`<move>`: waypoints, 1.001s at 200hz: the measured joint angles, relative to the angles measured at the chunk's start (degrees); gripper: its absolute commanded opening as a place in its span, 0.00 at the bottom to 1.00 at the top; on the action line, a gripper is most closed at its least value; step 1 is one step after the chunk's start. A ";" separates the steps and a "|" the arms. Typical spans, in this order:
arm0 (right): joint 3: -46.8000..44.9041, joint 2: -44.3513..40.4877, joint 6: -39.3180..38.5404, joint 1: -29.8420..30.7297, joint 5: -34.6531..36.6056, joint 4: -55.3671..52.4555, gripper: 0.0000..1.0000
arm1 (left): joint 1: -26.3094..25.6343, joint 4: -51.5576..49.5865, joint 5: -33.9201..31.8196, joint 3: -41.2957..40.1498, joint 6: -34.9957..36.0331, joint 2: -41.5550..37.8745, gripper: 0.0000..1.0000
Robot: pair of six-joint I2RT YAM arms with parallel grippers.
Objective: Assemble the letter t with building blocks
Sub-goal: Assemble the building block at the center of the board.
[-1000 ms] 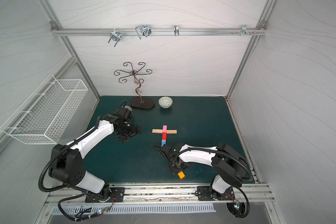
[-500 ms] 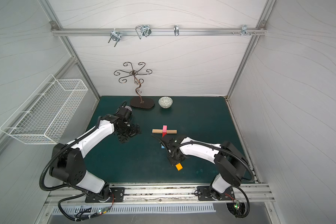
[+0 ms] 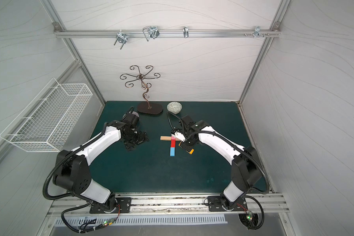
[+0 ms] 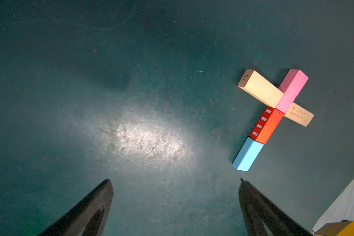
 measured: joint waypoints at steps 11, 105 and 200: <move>1.57 2.97 -3.50 -0.90 -1.38 -0.85 0.22 | 0.04 -0.02 -0.04 0.00 0.52 0.37 0.97; 1.64 10.21 -24.44 -1.31 -2.03 0.42 0.18 | 3.74 -0.09 0.20 0.00 2.36 0.63 0.97; 2.67 18.78 -27.12 1.07 3.08 4.26 0.19 | 4.02 0.02 1.22 0.00 2.56 2.62 0.97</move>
